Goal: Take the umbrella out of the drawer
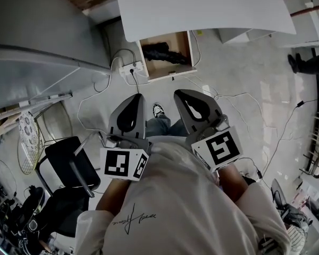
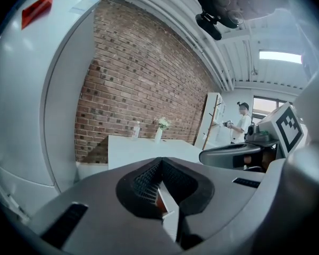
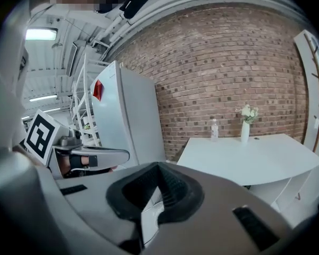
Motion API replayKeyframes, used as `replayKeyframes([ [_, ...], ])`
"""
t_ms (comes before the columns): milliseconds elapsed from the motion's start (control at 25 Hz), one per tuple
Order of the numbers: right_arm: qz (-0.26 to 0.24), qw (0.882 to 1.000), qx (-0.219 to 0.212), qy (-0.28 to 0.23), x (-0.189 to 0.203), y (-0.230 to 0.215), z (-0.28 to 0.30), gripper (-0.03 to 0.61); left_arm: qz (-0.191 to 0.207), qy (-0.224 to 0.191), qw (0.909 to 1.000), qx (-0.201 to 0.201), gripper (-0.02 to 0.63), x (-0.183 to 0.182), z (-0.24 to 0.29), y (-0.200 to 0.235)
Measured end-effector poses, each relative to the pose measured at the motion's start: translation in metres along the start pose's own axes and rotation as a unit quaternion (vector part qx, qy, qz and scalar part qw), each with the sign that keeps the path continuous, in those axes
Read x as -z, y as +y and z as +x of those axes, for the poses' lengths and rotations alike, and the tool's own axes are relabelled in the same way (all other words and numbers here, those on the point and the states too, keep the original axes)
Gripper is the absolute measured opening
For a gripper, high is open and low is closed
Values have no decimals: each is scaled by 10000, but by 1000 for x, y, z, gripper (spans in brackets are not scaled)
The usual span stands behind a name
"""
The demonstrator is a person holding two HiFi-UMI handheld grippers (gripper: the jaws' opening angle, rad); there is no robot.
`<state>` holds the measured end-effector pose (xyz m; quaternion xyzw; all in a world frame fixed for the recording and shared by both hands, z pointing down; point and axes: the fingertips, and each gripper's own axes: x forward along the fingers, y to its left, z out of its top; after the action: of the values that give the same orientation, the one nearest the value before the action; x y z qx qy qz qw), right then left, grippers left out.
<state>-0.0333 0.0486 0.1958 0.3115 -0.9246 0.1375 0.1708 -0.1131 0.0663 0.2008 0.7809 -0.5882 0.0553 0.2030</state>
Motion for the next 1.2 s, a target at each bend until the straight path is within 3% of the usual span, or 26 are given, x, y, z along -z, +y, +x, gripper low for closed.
replayKeyframes([
  [360, -44, 9998, -10, 192, 4, -9, 14, 15, -153, 111, 9997, -137, 12, 8, 10, 3],
  [640, -234, 9976, -459, 472, 30, -21, 16, 15, -392, 99, 9989, -247, 12, 13, 26, -9],
  [1200, -304, 9920, -785, 944, 56, -79, 57, 15, -708, 477, 9955, -414, 12, 38, 90, -9],
])
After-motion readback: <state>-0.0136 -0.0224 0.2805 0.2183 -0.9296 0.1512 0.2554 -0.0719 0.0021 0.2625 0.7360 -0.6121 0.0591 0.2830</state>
